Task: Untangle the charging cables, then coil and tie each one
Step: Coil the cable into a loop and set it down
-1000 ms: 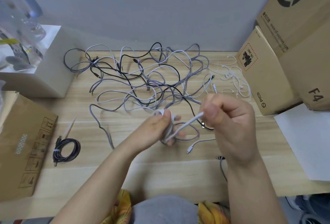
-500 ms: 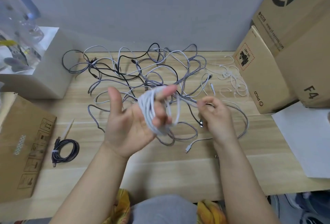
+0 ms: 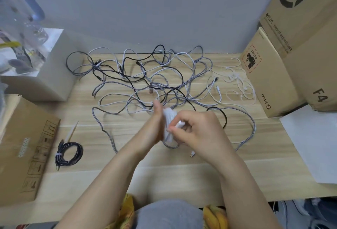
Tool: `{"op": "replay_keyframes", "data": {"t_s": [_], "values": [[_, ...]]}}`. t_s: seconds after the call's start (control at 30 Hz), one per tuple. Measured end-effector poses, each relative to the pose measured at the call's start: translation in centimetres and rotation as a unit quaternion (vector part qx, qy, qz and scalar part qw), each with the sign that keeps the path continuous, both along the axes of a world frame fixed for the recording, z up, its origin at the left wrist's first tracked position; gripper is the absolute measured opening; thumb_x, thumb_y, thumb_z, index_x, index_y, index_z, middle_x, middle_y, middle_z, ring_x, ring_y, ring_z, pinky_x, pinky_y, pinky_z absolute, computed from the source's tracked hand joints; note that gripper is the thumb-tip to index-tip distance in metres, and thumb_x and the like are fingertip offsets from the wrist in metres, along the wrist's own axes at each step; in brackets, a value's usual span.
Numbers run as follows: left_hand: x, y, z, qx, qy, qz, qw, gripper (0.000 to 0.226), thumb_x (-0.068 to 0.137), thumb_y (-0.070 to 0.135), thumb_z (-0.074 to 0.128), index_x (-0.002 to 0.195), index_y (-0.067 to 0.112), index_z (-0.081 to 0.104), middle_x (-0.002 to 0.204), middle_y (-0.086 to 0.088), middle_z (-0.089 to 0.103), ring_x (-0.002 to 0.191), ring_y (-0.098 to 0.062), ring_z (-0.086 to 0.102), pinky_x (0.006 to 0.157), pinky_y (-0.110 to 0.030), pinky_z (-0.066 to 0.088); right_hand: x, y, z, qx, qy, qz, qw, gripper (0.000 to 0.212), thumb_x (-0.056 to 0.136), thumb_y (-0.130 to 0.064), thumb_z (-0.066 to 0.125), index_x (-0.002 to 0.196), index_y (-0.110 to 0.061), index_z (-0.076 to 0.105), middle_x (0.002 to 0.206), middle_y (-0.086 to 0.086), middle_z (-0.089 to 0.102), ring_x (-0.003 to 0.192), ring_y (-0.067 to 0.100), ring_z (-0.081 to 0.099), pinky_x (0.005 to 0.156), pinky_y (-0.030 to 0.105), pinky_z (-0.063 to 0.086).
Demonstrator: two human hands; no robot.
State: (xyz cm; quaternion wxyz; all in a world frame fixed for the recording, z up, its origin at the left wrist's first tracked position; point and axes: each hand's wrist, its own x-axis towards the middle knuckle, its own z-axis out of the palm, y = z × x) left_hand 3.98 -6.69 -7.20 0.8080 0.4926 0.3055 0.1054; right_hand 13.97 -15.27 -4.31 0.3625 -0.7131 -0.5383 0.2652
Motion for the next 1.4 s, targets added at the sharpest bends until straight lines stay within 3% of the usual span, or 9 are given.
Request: {"op": "replay_keyframes", "data": {"t_s": [0.1,0.2,0.3,0.4,0.53,0.63,0.8,1.03,1.4], "values": [[-0.3,-1.1,0.2,0.120,0.055,-0.132,0.982,0.111,0.061,0.084,-0.007,0.068,-0.005,0.057,0.054,-0.016,0.054,0.047,-0.012,0.049,0.054,-0.022,0.036,0.4,0.2,-0.3,0.038,0.210,-0.046,0.976,0.017,0.074,-0.005,0.075,0.068,-0.009,0.059,0.048,0.018,0.058,0.038,0.018,0.060,0.042,0.024,0.040],[-0.2,-1.5,0.6,0.074,0.041,-0.100,0.991,0.104,0.066,0.080,-0.007,0.086,0.004,0.062,0.042,-0.005,0.048,0.040,-0.013,0.039,0.061,-0.033,0.035,0.6,0.8,-2.4,0.082,0.204,-0.108,0.970,0.019,0.064,-0.024,0.077,0.071,-0.028,0.060,0.079,0.000,0.052,0.067,0.007,0.056,0.064,0.023,0.043],[0.0,-1.8,1.5,0.065,0.039,-0.063,0.995,0.100,0.071,0.069,-0.005,0.110,-0.003,0.053,0.035,-0.003,0.040,0.036,-0.014,0.032,0.055,-0.029,0.041,0.7,0.9,-3.3,0.031,0.322,-0.053,0.945,0.033,0.063,-0.037,0.069,0.093,-0.032,0.055,0.098,-0.007,0.060,0.087,0.024,0.062,0.073,0.035,0.053],[-0.1,-1.7,2.0,0.079,0.063,-0.053,0.993,0.100,0.066,0.072,-0.001,0.079,-0.008,0.058,0.031,-0.002,0.032,0.031,-0.012,0.028,0.048,-0.027,0.044,0.1,0.7,-2.8,-0.017,0.477,0.042,0.878,0.033,0.076,-0.021,0.064,0.106,-0.014,0.055,0.076,0.008,0.067,0.052,0.023,0.064,0.045,0.029,0.050],[-0.2,-0.4,1.9,0.036,0.055,-0.047,0.997,0.109,0.068,0.076,-0.001,0.069,-0.021,0.049,0.026,-0.003,0.027,0.028,-0.015,0.028,0.038,-0.021,0.040,-0.9,1.3,-2.5,-0.002,0.398,-0.001,0.917,0.032,0.080,-0.037,0.061,0.094,-0.008,0.056,0.052,0.012,0.064,0.038,0.026,0.058,0.043,0.028,0.048],[0.5,-0.2,1.4,0.008,0.068,0.021,0.997,0.098,0.073,0.078,0.003,0.058,-0.009,0.047,0.030,-0.006,0.031,0.033,-0.018,0.034,0.040,-0.019,0.034,-1.4,2.0,-2.6,0.000,0.153,-0.088,0.984,0.046,0.076,-0.063,0.047,0.085,-0.020,0.060,0.050,0.005,0.065,0.047,0.022,0.063,0.056,0.035,0.053],[3.7,-0.8,0.4,0.055,0.089,0.245,0.964,0.065,0.089,0.066,0.030,0.045,0.022,0.047,0.051,-0.004,0.046,0.047,-0.018,0.045,0.049,-0.025,0.033,-1.1,3.4,-3.2,0.138,-0.094,-0.265,0.950,0.045,0.078,-0.054,0.041,0.079,-0.023,0.074,0.054,0.002,0.065,0.055,0.027,0.059,0.051,0.029,0.044],[5.1,-2.4,1.2,0.056,-0.026,0.133,0.989,0.033,0.099,0.029,0.039,0.082,0.023,0.066,0.049,0.002,0.041,0.051,-0.012,0.038,0.051,-0.024,0.035,1.9,3.7,-2.4,0.122,0.365,-0.350,0.854,0.029,0.088,-0.015,0.054,0.059,-0.011,0.060,0.028,-0.001,0.033,0.023,0.014,0.029,0.034,0.014,0.026],[7.0,-0.4,-2.5,0.196,0.061,0.127,0.970,0.022,0.087,0.039,0.044,0.080,0.020,0.052,0.050,0.015,0.044,0.048,-0.002,0.036,0.051,-0.022,0.029,6.9,6.8,-5.7,0.018,0.327,-0.231,0.916,0.017,0.073,-0.030,0.049,0.069,-0.024,0.065,0.058,-0.015,0.056,0.063,0.006,0.052,0.062,0.022,0.041]]}}
